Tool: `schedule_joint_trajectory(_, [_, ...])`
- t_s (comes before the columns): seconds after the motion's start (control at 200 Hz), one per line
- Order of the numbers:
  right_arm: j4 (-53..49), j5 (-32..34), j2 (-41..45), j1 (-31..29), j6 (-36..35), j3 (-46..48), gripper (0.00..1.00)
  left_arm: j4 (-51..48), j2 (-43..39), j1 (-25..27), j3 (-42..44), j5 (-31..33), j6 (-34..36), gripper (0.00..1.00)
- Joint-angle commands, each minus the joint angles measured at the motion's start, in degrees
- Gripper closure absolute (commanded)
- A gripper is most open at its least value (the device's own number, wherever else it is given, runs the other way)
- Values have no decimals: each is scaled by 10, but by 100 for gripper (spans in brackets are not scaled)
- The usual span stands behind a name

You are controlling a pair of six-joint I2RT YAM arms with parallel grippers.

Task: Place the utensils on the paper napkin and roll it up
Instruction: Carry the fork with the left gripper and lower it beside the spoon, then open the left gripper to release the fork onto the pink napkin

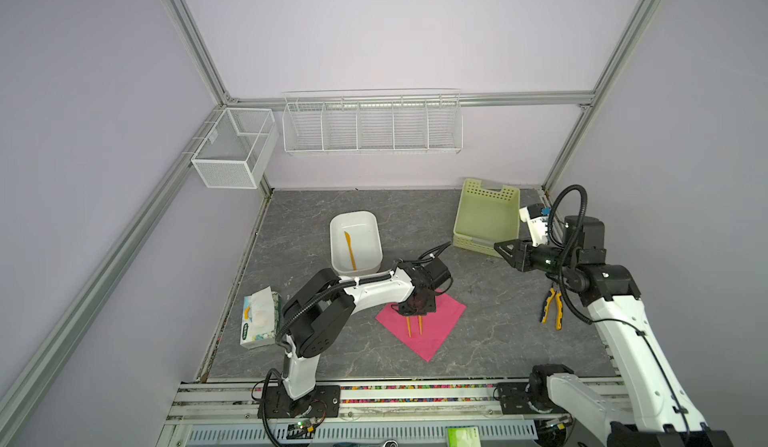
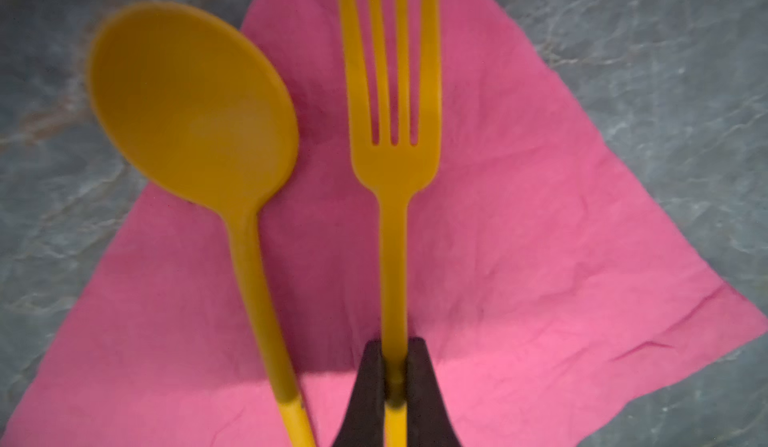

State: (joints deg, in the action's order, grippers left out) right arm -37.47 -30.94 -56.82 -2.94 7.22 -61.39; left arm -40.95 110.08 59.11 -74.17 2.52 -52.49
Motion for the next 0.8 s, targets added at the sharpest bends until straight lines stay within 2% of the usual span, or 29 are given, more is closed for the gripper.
schedule_joint_trajectory(0.0, [7,-2,10,-3,-19,9,67,-16,7,5,-16,0,-17,100])
schedule_joint_trajectory(0.685, [6,2,16,-6,-23,10,67,-37,17,5,-21,13,-45,100])
schedule_joint_trajectory(0.795, [4,3,18,-8,-24,11,67,-38,13,5,-20,16,-46,93])
